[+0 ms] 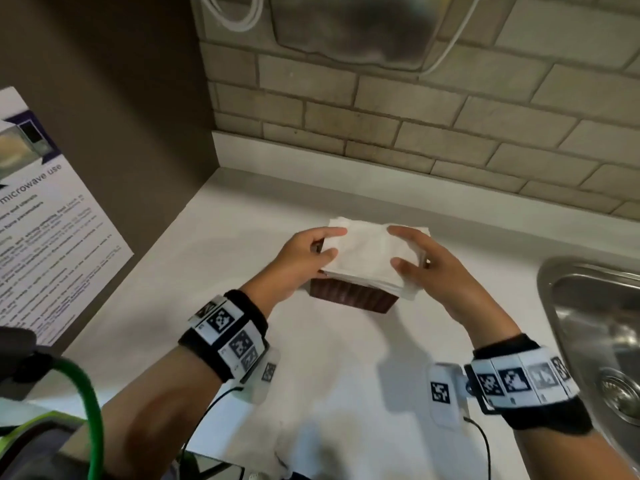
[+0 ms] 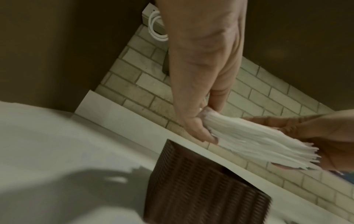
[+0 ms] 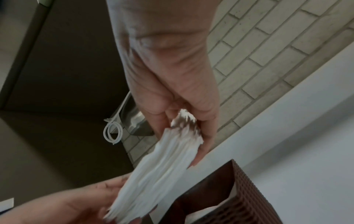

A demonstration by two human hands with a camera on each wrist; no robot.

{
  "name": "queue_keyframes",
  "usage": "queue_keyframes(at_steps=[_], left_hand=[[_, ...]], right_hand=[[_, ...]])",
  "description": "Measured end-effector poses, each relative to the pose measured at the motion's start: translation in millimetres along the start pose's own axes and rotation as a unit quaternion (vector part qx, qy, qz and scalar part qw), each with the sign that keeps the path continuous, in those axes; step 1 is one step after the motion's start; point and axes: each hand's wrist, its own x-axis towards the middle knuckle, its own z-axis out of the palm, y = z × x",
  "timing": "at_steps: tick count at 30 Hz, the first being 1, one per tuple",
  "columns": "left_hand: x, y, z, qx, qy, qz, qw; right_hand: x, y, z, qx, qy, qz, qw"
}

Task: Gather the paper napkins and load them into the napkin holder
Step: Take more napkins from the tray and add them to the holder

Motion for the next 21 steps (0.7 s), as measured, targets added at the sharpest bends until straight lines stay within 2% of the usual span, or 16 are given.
queue_keyframes(at_steps=[5, 8, 13, 18, 21], left_hand=[[29, -6, -12, 0.06, 0.03, -0.042, 0.997], [35, -16, -16, 0.048, 0.04, -0.066, 0.996], [34, -19, -20, 0.048, 0.057, -0.069, 0.995], [11, -13, -27, 0.05, 0.085, -0.059, 0.993], [-27, -10, -37, 0.036, 0.08, -0.042, 0.995]], right_hand=[[39, 6, 18, -0.049, -0.006, 0.041, 0.998], [47, 15, 27, -0.088, -0.018, 0.068, 0.994], [54, 21, 29, -0.161, -0.044, 0.091, 0.982], [57, 15, 37, -0.281, -0.067, 0.095, 0.953], [54, 13, 50, -0.343, -0.042, 0.08, 0.935]])
